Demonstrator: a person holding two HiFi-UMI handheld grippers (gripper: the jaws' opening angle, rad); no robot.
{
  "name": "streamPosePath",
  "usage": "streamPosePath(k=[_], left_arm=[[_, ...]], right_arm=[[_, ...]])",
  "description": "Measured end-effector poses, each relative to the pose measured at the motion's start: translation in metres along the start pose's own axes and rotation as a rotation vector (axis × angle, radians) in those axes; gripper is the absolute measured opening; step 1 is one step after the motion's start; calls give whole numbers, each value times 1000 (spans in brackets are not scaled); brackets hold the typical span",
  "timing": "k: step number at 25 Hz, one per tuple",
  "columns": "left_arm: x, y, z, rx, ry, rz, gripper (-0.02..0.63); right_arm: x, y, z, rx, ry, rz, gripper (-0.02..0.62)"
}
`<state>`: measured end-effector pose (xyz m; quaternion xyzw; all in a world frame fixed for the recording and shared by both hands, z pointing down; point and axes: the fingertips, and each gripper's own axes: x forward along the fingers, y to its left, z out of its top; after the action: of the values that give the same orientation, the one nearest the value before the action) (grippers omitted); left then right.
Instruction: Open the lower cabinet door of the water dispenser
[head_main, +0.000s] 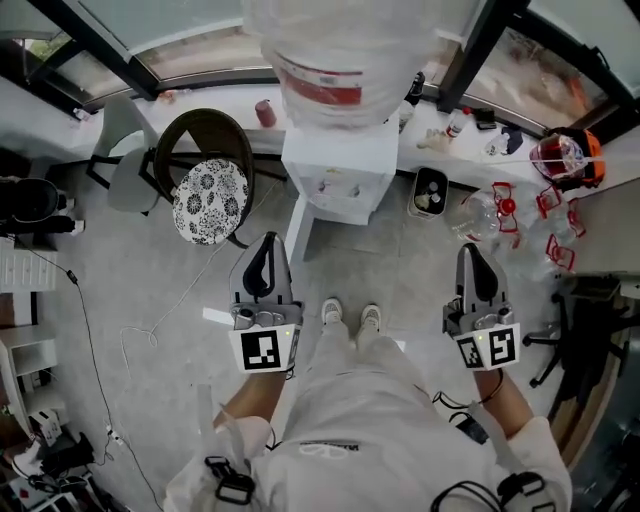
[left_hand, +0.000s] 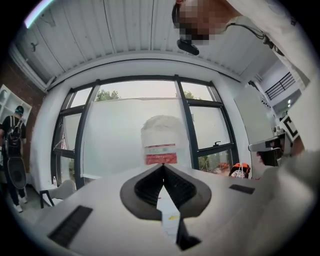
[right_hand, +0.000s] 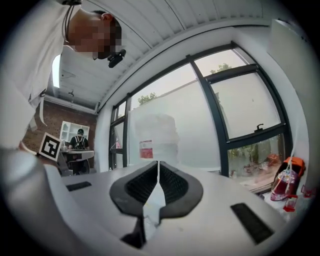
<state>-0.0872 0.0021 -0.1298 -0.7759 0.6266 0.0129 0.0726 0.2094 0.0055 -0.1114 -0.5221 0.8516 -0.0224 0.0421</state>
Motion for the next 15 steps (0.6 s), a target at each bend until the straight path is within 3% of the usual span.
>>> streamPosePath(k=[15], left_arm=[[3, -33, 31, 2, -29, -38, 5]], right_arm=[[-32, -19, 27, -53, -15, -73, 14]])
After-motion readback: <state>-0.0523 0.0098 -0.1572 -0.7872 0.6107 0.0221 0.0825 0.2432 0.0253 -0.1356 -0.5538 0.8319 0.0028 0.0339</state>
